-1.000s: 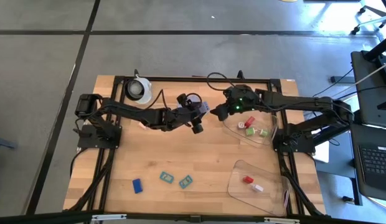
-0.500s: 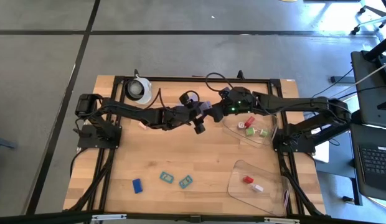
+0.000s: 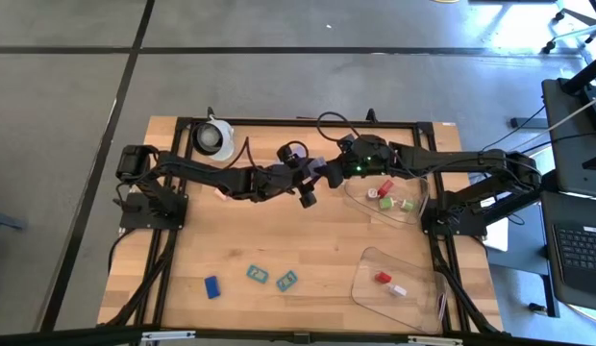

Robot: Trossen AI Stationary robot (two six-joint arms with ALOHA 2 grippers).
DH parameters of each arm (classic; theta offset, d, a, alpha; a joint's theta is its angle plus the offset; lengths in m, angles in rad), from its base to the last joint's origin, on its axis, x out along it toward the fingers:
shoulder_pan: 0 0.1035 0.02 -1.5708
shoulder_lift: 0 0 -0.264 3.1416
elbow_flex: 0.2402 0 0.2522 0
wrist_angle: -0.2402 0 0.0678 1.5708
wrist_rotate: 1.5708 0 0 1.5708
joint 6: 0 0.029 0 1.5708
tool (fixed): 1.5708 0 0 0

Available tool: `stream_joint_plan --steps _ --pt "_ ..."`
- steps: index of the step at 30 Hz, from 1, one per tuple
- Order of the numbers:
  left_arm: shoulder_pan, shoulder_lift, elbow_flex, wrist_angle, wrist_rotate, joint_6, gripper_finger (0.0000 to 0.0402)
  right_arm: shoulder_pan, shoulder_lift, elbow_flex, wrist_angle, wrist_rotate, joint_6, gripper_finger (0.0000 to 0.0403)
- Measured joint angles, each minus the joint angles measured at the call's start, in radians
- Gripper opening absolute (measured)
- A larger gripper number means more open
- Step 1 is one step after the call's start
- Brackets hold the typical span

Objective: Pick & Place Office items
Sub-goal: Put the bottom blue charger adapter into the top transparent bin

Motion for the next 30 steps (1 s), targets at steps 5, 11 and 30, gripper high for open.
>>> stream_joint_plan --steps 5,11,30 --pt "0.0 0.001 -0.001 -0.004 -0.012 0.012 0.0217 0.0 0.0 0.001 -0.004 -0.006 0.035 0.0124" --pt "0.0 0.001 -0.004 0.035 -0.007 -0.005 0.024 -0.001 -0.001 0.001 -0.008 -0.017 0.031 0.0124" --pt "0.0 -0.001 0.0 0.057 0.024 -0.222 0.0295 -0.056 -0.146 -0.001 -0.176 -0.017 -0.052 0.0125"
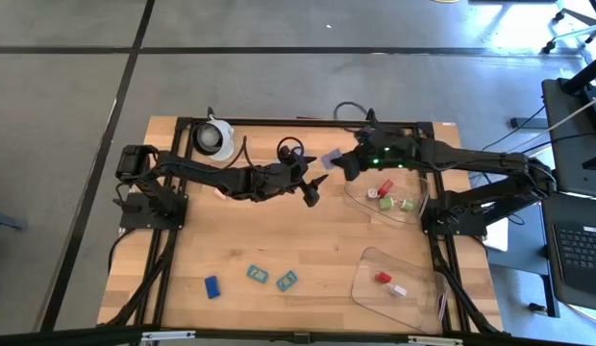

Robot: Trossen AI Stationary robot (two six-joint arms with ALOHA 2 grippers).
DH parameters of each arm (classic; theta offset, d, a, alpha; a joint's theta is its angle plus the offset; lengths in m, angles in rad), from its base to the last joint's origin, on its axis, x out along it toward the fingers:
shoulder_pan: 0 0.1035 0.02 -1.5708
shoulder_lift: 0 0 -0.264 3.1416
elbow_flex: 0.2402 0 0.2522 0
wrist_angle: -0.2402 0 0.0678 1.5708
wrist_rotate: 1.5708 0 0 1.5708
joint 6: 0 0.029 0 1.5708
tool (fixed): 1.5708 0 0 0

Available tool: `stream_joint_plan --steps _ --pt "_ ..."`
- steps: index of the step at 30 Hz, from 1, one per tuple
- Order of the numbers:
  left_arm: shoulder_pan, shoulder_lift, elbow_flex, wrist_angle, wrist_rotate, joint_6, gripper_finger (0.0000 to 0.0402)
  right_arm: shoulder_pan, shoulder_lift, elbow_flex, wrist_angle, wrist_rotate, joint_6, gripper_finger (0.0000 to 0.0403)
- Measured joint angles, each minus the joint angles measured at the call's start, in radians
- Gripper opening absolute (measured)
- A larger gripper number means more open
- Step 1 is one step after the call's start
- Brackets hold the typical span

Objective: Pick & Place Office items
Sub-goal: Put the bottom blue charger adapter into the top transparent bin

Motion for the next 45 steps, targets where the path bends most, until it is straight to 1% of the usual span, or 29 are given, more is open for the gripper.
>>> stream_joint_plan --steps 4,9,15,19,24,27,33,36,38,42,45 --pt "-0.001 0.0 0.0 -0.001 0.001 -0.023 0.0295 0.0 -0.087 0.0 -0.006 0.045 -0.01 0.0132" --pt "0.0 0.0 0.0 -0.001 0.001 -0.023 0.0295 0.001 -0.175 0.0 0.012 0.064 -0.014 0.0122" --pt "0.001 0.0 0.0 -0.002 0.0 -0.023 0.0295 0.02 -0.248 0.0 0.134 0.049 -0.058 0.0128" --pt "0.001 0.0 0.0 -0.002 0.0 -0.023 0.0295 0.043 -0.271 0.0 0.238 0.006 -0.089 0.0126" --pt "0.001 0.0 0.0 -0.002 0.0 -0.023 0.0294 0.065 -0.273 0.0 0.329 -0.047 -0.112 0.0126" --pt "0.001 0.0 0.0 -0.002 0.0 -0.023 0.0294 0.074 -0.273 0.0 0.344 -0.068 -0.123 0.0126" --pt "0.001 0.0 0.0 -0.002 0.001 -0.023 0.0294 0.091 -0.273 0.0 0.344 -0.069 -0.153 0.0126" --pt "0.001 0.0 0.0 -0.002 0.001 -0.023 0.0294 0.097 -0.273 0.0 0.299 -0.069 -0.166 0.0126" --pt "0.0 0.0 0.0 -0.002 0.001 -0.023 0.0294 0.097 -0.273 0.0 0.231 -0.069 -0.165 0.0126" --pt "0.0 0.0 0.0 -0.003 0.002 -0.023 0.0294 0.097 -0.273 0.0 0.005 -0.064 -0.131 0.0126" --pt "0.0 0.0 0.0 -0.003 0.002 -0.023 0.0294 0.101 -0.273 0.0 -0.212 -0.005 -0.095 0.0126"
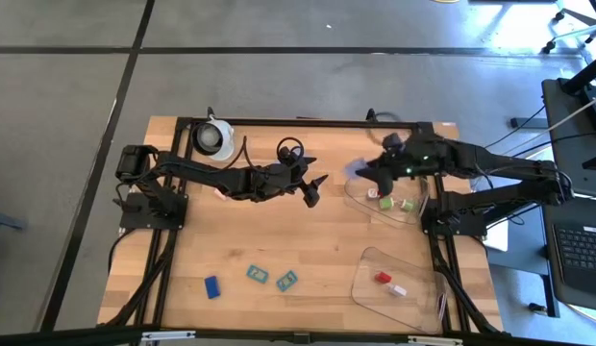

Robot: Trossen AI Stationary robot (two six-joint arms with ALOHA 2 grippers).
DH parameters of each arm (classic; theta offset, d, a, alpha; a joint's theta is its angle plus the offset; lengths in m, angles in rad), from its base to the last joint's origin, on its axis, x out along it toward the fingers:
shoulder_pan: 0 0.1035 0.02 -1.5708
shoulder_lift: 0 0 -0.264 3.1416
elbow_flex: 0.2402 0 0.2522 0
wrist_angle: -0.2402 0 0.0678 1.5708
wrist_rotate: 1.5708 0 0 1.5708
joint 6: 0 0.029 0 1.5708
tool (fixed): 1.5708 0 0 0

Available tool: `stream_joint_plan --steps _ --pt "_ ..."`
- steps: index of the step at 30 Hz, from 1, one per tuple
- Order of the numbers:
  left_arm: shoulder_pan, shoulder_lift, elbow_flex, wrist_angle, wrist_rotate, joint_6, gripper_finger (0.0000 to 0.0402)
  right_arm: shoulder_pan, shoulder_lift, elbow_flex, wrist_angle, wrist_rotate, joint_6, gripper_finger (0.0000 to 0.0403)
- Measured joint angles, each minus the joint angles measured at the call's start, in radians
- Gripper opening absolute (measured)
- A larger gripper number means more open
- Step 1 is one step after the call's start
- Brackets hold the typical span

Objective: Pick & Place Office items
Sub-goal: Put the bottom blue charger adapter into the top transparent bin

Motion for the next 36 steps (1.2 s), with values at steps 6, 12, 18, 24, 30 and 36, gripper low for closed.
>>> stream_joint_plan --steps 6,12,18,24,30,36 --pt "0.0 0.0 0.0 0.0 0.001 0.0 0.0294 0.007 0.011 0.0 -0.469 0.263 0.099 0.0126" --pt "0.0 0.0 0.0 0.0 0.001 0.0 0.0295 0.007 0.03 -0.016 -0.64 0.334 0.174 0.0126" --pt "0.0 0.0 0.0 0.0 0.001 0.0 0.0294 0.007 0.043 -0.158 -0.607 0.314 0.236 0.0126" --pt "-0.003 0.0 0.0 -0.001 0.001 0.0 0.0294 0.011 0.047 -0.302 -0.527 0.186 0.348 0.0126" --pt "-0.003 0.0 0.0 -0.001 0.001 0.0 0.0295 0.021 0.044 -0.328 -0.518 0.2 0.379 0.0126" --pt "-0.003 0.0 0.0 -0.001 0.001 0.0 0.0294 0.021 0.044 -0.329 -0.521 0.211 0.375 0.0132"
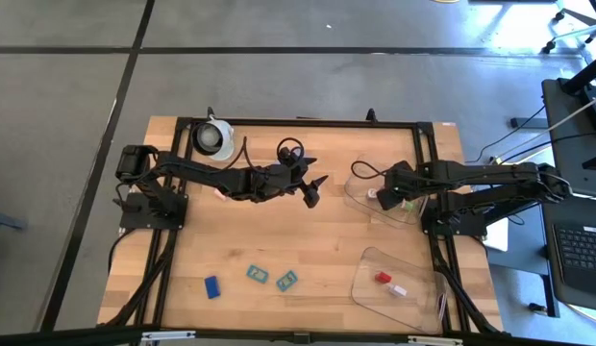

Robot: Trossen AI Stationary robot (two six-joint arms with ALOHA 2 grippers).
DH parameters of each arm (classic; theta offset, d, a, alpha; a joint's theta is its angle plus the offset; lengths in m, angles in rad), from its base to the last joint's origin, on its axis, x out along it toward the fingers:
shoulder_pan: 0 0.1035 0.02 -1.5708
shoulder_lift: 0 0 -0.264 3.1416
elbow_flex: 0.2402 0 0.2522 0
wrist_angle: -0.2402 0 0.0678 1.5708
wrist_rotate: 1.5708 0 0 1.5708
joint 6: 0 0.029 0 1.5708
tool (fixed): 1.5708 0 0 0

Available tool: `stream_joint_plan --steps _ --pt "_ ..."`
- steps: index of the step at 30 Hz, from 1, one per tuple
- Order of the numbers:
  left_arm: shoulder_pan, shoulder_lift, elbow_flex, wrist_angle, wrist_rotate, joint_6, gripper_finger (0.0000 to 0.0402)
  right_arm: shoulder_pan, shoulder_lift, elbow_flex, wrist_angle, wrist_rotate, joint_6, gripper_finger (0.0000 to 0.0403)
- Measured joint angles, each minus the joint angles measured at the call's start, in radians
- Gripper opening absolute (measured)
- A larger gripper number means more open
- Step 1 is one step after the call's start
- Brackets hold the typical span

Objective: Pick & Place Office items
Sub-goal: Put the bottom blue charger adapter into the top transparent bin, then put the pink charger adapter into the top transparent bin

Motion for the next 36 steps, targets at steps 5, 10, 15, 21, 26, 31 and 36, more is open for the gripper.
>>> stream_joint_plan --steps 5,10,15,21,26,31,36 --pt "0.0 0.0 0.0 0.0 0.0 -0.003 0.0295 0.0 0.004 -0.007 0.015 -0.009 0.004 0.0169" --pt "0.0 0.0 0.0 -0.007 0.0 -0.077 0.0295 0.0 0.003 -0.006 0.03 -0.013 -0.005 0.0212" --pt "0.003 0.0 0.0 -0.108 0.046 -0.179 0.0295 0.0 0.003 -0.005 0.031 -0.015 -0.019 0.0249" --pt "0.016 0.0 0.0 -0.401 0.203 -0.409 0.0294 0.0 0.002 -0.004 0.033 -0.05 -0.02 0.0276" --pt "0.036 0.0 -0.001 -0.673 0.32 -0.533 0.0294 0.0 0.002 -0.003 0.033 -0.069 -0.022 0.0283" --pt "0.074 -0.021 -0.001 -0.936 0.436 -0.596 0.0294 0.0 0.002 -0.003 0.034 -0.094 -0.027 0.0283" --pt "0.107 -0.044 -0.001 -1.239 0.442 -0.717 0.0294 0.0 0.002 -0.003 0.034 -0.095 -0.027 0.0284"
